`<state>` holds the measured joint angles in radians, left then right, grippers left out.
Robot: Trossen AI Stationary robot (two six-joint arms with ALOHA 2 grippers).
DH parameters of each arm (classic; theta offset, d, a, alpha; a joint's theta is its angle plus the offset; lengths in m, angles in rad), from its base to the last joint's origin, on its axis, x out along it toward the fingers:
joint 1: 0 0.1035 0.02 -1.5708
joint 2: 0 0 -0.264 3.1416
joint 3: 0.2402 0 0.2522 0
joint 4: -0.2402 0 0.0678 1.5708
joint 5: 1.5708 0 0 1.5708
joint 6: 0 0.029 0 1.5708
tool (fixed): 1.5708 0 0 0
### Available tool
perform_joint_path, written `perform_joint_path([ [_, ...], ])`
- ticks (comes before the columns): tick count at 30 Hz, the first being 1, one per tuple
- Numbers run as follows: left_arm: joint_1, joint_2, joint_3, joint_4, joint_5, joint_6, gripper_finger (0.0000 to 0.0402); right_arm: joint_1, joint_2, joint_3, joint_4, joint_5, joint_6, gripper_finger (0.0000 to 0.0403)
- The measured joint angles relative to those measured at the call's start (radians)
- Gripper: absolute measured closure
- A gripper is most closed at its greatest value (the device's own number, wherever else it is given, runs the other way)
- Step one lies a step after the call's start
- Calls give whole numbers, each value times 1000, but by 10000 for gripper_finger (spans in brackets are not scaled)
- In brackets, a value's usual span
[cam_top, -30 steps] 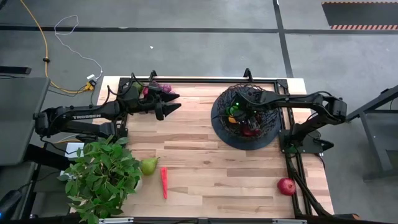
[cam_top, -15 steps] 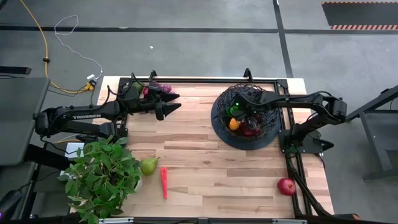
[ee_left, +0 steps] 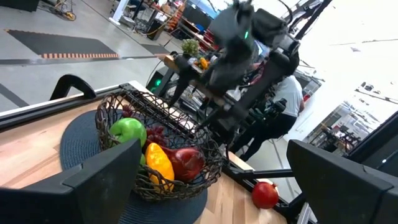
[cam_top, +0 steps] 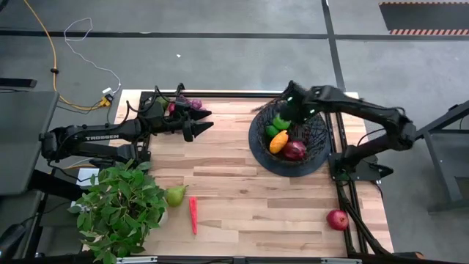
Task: Build produce basket
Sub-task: Put the green pear into the black wire basket
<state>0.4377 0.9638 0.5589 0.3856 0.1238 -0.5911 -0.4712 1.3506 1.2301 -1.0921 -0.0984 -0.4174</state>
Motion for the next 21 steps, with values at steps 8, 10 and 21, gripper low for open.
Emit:
perform_joint_path([
  [8,0,0,0,0,0,26,11,-76,-321,-243,466,-272,341,70],
  [10,0,0,0,0,0,26,11,-63,-398,-344,632,-273,458,70],
  [21,0,-44,16,-1,3,146,11,43,-533,-746,1712,-168,962,71],
])
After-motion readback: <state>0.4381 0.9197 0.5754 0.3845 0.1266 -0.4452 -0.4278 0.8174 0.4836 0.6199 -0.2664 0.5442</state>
